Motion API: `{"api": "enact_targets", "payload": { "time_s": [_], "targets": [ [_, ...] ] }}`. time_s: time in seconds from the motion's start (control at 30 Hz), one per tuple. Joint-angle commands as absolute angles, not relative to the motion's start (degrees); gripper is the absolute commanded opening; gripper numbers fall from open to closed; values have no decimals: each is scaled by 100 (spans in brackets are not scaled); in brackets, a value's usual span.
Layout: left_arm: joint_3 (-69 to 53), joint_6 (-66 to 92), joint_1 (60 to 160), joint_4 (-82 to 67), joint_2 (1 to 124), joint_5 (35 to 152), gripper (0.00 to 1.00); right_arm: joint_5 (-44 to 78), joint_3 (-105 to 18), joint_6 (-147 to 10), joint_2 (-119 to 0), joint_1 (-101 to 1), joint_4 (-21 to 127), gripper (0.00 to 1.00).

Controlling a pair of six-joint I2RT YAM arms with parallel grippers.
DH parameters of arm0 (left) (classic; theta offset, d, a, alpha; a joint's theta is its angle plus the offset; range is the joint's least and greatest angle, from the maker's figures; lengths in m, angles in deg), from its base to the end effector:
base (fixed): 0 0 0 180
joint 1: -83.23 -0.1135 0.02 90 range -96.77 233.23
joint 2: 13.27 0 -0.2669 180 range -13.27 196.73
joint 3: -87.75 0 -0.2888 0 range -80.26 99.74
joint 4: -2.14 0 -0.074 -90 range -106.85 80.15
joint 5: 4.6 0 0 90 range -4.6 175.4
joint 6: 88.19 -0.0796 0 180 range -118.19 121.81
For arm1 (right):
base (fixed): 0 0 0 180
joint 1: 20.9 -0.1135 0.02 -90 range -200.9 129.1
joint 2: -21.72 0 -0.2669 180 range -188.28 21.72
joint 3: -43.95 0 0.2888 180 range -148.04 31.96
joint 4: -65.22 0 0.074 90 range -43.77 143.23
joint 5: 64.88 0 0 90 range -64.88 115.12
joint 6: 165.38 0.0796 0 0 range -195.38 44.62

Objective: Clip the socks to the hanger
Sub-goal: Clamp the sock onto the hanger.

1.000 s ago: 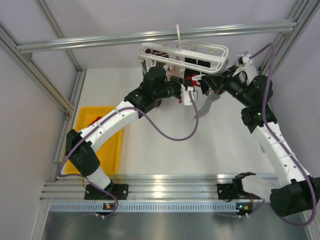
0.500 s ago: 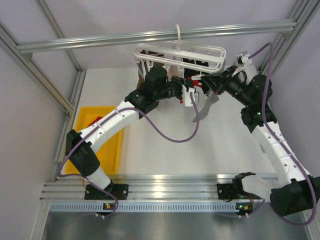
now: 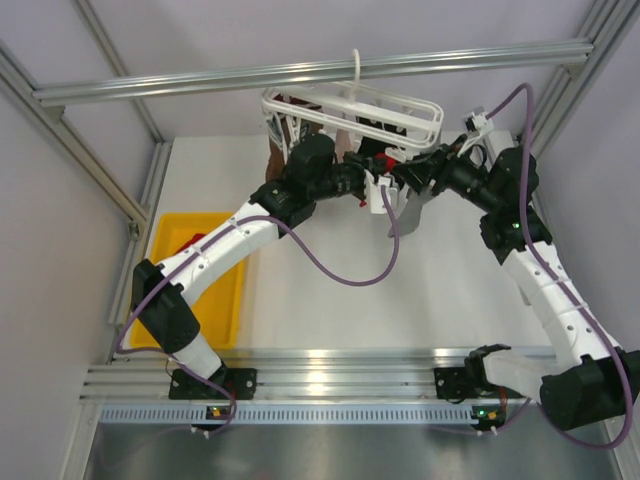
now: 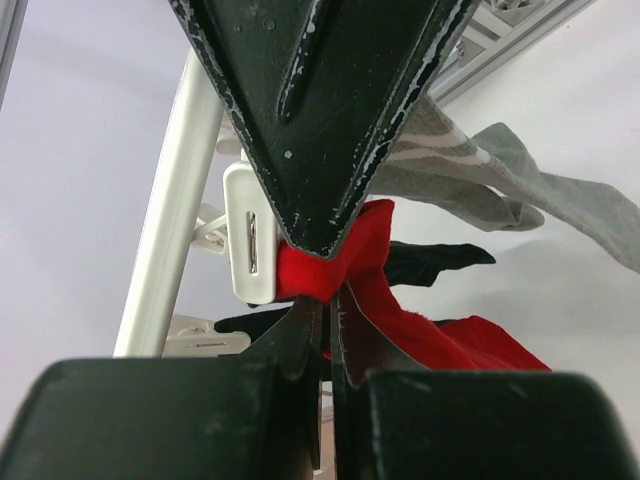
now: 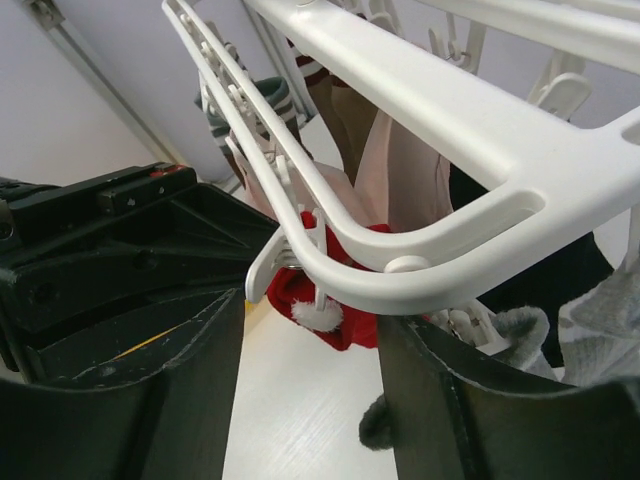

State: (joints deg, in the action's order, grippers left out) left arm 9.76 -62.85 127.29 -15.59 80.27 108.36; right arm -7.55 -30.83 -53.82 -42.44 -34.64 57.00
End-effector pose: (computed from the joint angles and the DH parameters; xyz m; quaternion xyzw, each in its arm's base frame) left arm 0.3144 -0.3474 0.3987 0.6819 0.3303 -0.0357 0.6516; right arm 0.3088 0.1197 0.4128 -0.1572 0.6765 0.3955 0.6010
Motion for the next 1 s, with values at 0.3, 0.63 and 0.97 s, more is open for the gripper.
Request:
{"api": "enact_targets", "payload": {
  "time_s": [0.3,0.63,0.97],
  "targets": [
    [1071,-6297,12762,-1152,7981,10737,0,-775,-3071,-4902,-4016,-3391,6175,63],
    [834,-5866,12762,-863,7840,10561,25,-828,-3071,-4620,-4095,-3321,6448,50],
    [351,-5251,12753,-958,7402,10509,39,-653,-3123,-4734,-4104,-3268,6255,50]
  ]
}}
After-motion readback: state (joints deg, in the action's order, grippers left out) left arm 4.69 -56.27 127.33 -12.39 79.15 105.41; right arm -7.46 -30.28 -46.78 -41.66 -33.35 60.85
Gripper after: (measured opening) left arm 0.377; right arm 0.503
